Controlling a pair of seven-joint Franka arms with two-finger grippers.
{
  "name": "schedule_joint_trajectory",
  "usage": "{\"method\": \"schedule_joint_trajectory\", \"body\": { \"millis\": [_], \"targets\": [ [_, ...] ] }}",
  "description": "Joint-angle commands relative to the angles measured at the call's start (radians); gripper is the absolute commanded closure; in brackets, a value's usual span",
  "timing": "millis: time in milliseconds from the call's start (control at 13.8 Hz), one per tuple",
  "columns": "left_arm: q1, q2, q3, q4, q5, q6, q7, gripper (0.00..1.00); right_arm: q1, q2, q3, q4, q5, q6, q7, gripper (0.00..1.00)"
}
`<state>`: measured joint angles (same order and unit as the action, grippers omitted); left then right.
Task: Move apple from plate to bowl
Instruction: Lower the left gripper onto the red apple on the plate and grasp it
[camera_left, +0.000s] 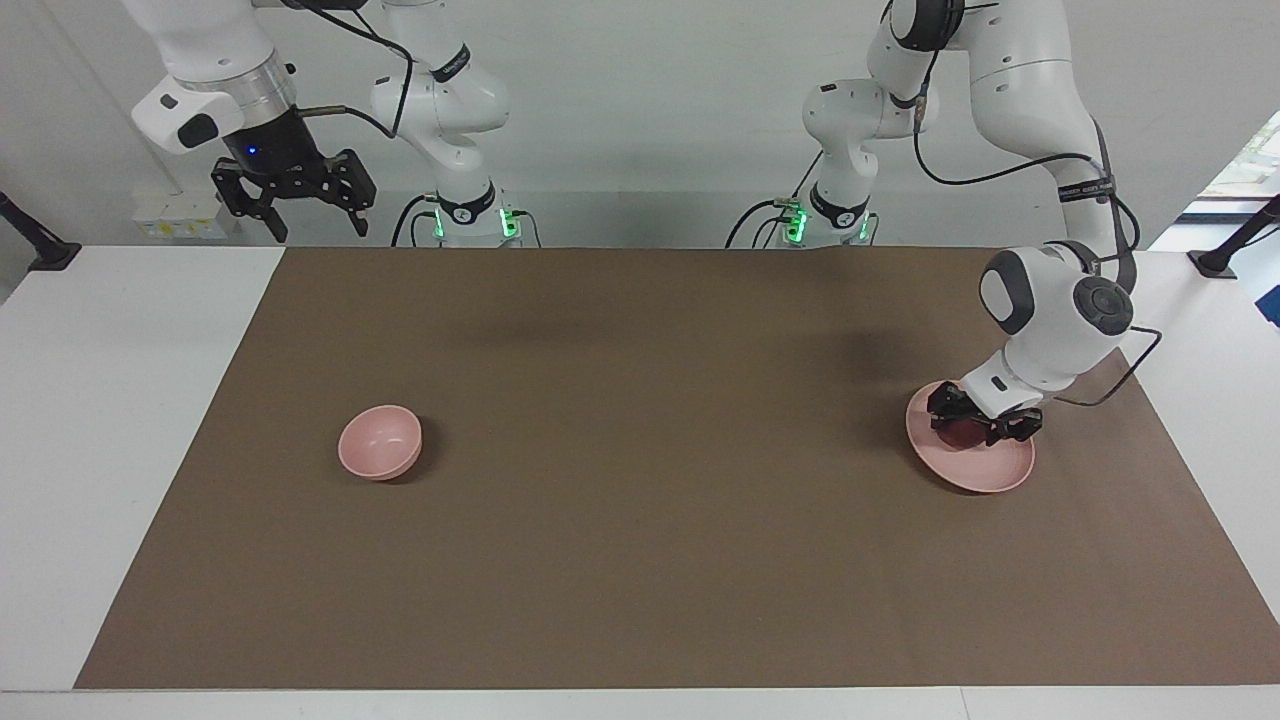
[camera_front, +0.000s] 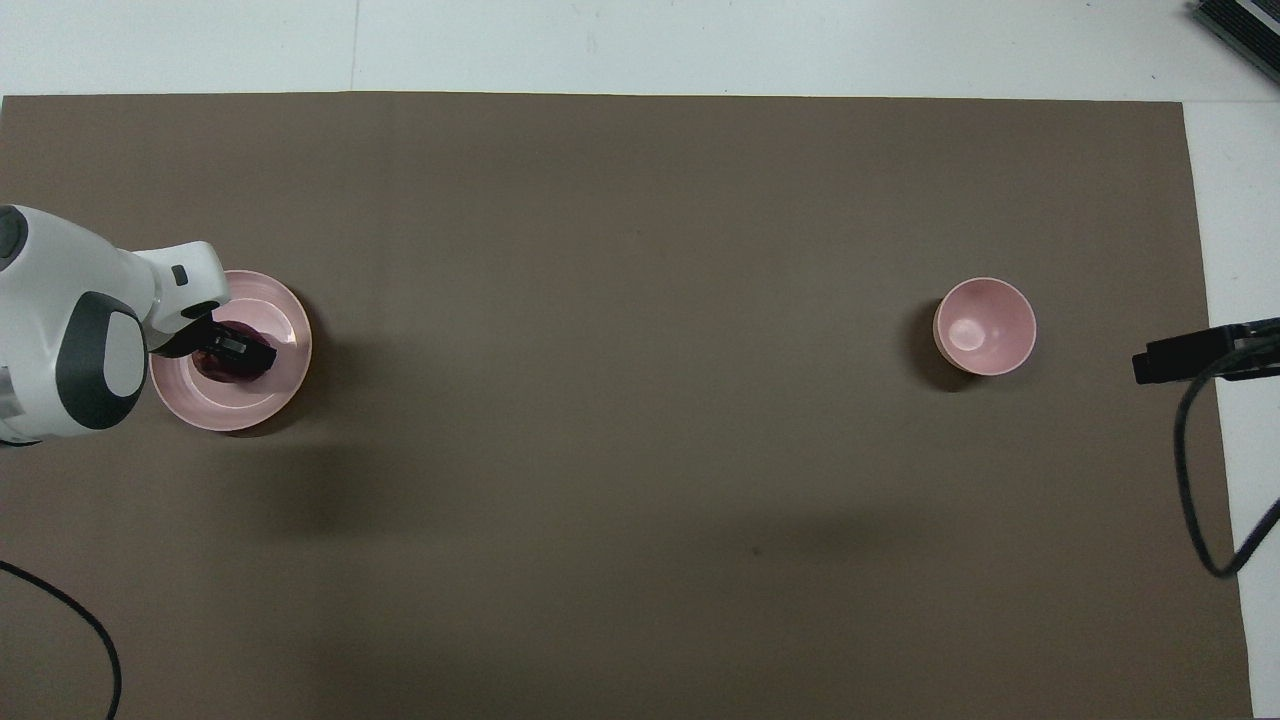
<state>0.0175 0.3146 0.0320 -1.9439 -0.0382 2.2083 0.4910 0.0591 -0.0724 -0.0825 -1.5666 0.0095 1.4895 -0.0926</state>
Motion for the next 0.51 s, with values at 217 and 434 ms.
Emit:
{"method": "schedule_joint_trajectory", "body": {
  "millis": [217, 434],
  "targets": [
    [0.002, -0.005, -0.006, 0.120, 0.001, -0.119, -0.017, 1.00, -0.010, -0.017, 0.004, -0.016, 0.007, 0.002, -0.029, 0.00],
    [-0.007, -0.023, -0.015, 0.167, 0.001, -0.177, -0.113, 1.00, -0.010, -0.017, 0.004, -0.016, 0.007, 0.002, -0.029, 0.00]
  ]
}}
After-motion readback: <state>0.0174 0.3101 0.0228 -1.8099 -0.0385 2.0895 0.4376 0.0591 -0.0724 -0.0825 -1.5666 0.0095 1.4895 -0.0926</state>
